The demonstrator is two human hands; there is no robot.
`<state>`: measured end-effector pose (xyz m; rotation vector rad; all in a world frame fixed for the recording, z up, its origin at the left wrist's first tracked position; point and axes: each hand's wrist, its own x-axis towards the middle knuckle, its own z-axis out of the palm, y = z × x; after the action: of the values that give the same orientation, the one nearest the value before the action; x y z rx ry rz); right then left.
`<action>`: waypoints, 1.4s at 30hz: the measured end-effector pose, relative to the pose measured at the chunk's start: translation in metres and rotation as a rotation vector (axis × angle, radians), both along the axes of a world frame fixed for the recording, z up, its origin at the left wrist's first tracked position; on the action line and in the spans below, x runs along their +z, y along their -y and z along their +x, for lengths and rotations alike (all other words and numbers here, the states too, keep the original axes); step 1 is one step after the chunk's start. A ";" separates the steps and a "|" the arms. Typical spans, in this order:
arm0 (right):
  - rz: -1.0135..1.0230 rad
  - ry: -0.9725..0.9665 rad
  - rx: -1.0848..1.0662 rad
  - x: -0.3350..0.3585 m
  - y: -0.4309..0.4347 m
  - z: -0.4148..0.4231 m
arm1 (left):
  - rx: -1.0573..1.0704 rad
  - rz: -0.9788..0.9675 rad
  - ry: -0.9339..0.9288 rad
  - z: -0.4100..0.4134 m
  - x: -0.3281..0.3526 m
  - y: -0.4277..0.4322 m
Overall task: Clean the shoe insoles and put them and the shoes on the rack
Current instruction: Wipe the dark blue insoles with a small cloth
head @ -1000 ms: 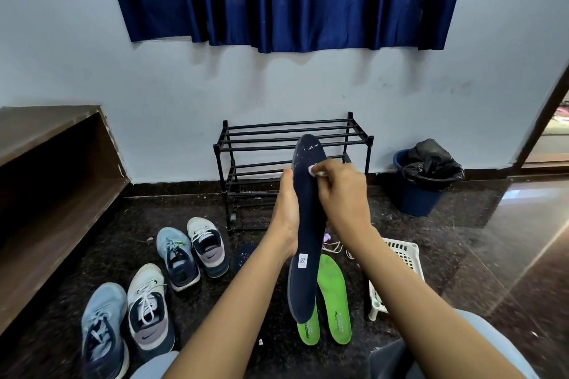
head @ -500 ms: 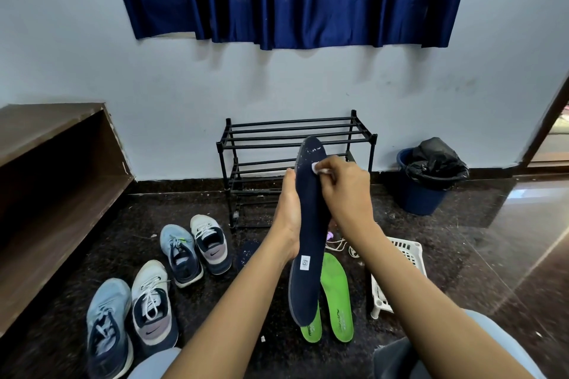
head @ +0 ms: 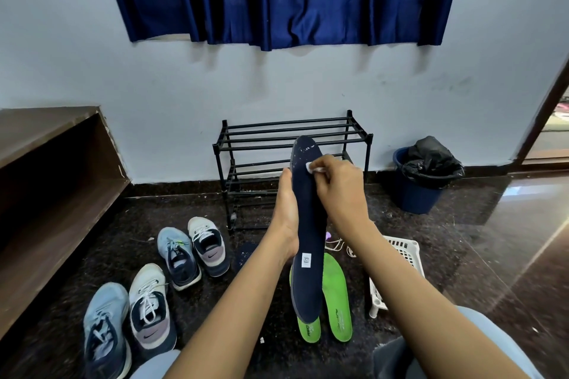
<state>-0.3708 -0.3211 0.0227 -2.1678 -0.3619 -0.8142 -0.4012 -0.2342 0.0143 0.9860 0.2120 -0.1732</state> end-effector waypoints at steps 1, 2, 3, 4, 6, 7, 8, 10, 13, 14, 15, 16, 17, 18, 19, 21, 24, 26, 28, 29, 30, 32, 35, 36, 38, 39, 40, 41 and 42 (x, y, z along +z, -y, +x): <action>0.010 -0.002 -0.007 0.000 0.000 0.000 | -0.005 -0.003 -0.001 0.000 0.000 0.002; 0.002 0.001 -0.005 -0.001 -0.001 -0.003 | -0.006 0.001 0.000 0.000 -0.001 0.002; -0.013 0.009 0.004 -0.002 -0.004 -0.006 | -0.007 0.009 0.000 0.000 0.000 0.000; -0.034 0.015 0.017 -0.005 -0.008 -0.011 | 0.001 0.013 -0.003 -0.001 0.002 -0.001; -0.079 0.024 0.055 -0.011 -0.018 -0.021 | 0.047 0.032 0.003 -0.001 0.004 -0.006; -0.092 0.026 0.080 -0.014 -0.022 -0.025 | 0.070 0.041 0.011 0.000 0.003 -0.009; -0.096 0.027 0.101 -0.015 -0.024 -0.026 | 0.084 0.049 0.018 0.001 0.004 -0.010; -0.090 0.020 0.111 -0.013 -0.021 -0.021 | 0.074 0.044 0.017 0.000 0.005 -0.012; -0.089 0.017 0.046 -0.005 -0.010 -0.007 | 0.004 0.041 0.000 -0.004 0.006 -0.007; -0.068 0.009 0.017 -0.002 -0.005 -0.002 | -0.011 0.035 0.000 -0.004 0.007 -0.003; -0.033 -0.005 -0.009 0.000 0.000 0.002 | -0.020 0.021 -0.004 -0.005 0.006 0.000; 0.001 -0.018 -0.029 0.002 0.003 0.004 | -0.029 0.004 -0.005 -0.005 0.007 0.002; 0.022 -0.028 -0.041 0.002 0.005 0.004 | -0.032 -0.004 -0.007 -0.005 0.006 0.003; 0.025 -0.029 -0.037 0.001 0.005 0.002 | -0.037 0.003 -0.003 -0.005 0.006 0.003; 0.011 -0.025 -0.021 0.000 0.002 -0.001 | -0.036 0.023 -0.002 -0.004 0.005 0.002; -0.038 -0.014 0.025 -0.006 -0.006 -0.011 | -0.023 0.054 -0.002 -0.004 0.004 -0.003; -0.091 0.004 0.091 -0.015 -0.017 -0.023 | 0.028 0.053 -0.005 -0.004 0.003 -0.009; -0.105 0.012 0.100 -0.014 -0.015 -0.021 | 0.028 0.040 -0.008 -0.004 0.002 -0.010; -0.101 0.015 0.074 -0.009 -0.009 -0.013 | -0.004 0.032 -0.009 -0.005 0.002 -0.007; -0.095 0.010 0.052 -0.006 -0.005 -0.010 | -0.022 0.031 -0.005 -0.006 0.002 -0.004; -0.082 0.004 0.028 -0.003 -0.002 -0.007 | -0.036 0.027 0.000 -0.007 0.002 -0.001; -0.039 -0.007 -0.015 0.001 0.004 -0.004 | -0.050 0.006 0.001 -0.007 0.001 0.005; -0.031 -0.011 -0.023 0.000 0.003 -0.008 | -0.042 0.010 -0.003 -0.006 0.000 0.007; -0.036 -0.018 -0.007 -0.002 0.000 -0.011 | -0.034 0.020 -0.006 -0.005 0.000 0.005; -0.042 -0.033 0.030 -0.007 -0.008 -0.016 | -0.009 0.017 -0.016 -0.004 -0.001 0.001; -0.050 -0.036 0.042 -0.009 -0.012 -0.019 | 0.007 0.015 -0.021 -0.003 -0.001 -0.001; -0.059 -0.034 0.050 -0.012 -0.014 -0.021 | 0.029 0.011 -0.026 -0.002 -0.002 -0.004; -0.069 -0.028 0.056 -0.013 -0.016 -0.023 | 0.037 0.015 -0.027 -0.001 -0.002 -0.005; -0.081 -0.018 0.059 -0.014 -0.017 -0.023 | 0.035 0.016 -0.027 0.000 -0.003 -0.006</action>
<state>-0.3942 -0.3043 0.0086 -2.2267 -0.4547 -0.7589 -0.4014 -0.2278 0.0116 0.9960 0.2557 -0.1532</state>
